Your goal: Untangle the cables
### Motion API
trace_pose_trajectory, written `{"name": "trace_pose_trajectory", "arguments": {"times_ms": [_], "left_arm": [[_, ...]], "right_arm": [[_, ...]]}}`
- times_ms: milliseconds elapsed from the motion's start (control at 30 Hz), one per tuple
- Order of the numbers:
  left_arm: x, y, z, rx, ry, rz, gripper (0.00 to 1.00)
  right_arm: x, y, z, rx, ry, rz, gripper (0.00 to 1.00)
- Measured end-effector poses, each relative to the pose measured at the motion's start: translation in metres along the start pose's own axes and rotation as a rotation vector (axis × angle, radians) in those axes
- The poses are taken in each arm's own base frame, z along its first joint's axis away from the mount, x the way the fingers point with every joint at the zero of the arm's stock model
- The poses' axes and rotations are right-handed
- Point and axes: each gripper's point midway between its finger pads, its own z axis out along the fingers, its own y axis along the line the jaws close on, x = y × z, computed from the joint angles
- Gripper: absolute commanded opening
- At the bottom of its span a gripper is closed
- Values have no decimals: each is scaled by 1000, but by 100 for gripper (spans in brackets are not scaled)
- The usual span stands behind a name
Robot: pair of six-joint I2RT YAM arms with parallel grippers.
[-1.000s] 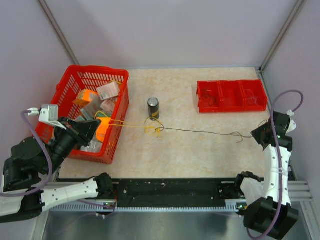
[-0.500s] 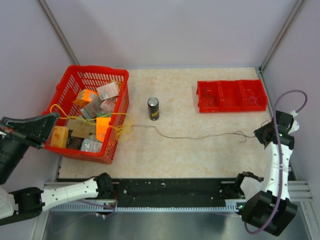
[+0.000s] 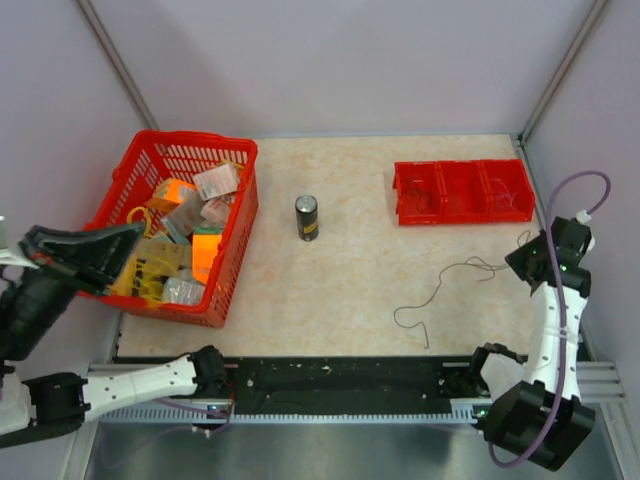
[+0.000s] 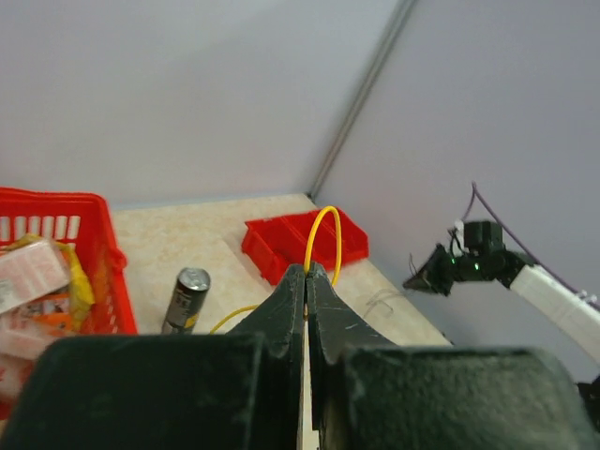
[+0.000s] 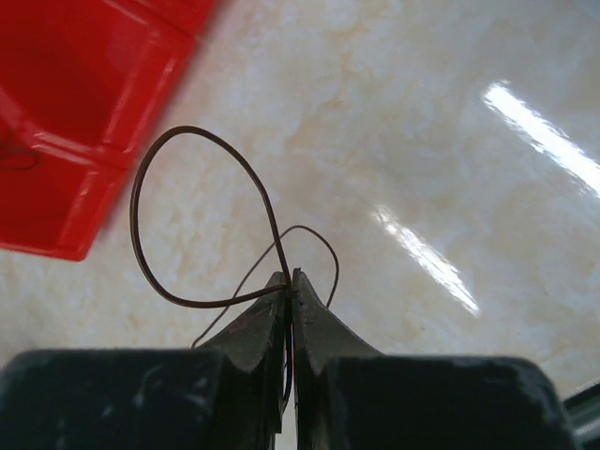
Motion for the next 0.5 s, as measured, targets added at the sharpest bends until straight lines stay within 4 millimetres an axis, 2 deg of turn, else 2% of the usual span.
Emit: {"name": "trace_pose_trajectory", "arguments": {"times_ms": [133,267,400,500], "left_arm": [[37,-46,38,122,114,27,0],[70,-90,78,220,210,47,0],[94,-109,95,272,254,43,0],[124,-107,101,260,291,33,0]], "right_arm": [[-3,43,-21,-202,7,-79,0],[-12,101,-66,-434,-30,-207,0],[-31,146,-110,-599,-83,-263,0],[-55,171,-133,-664,-132,-270,0]]}}
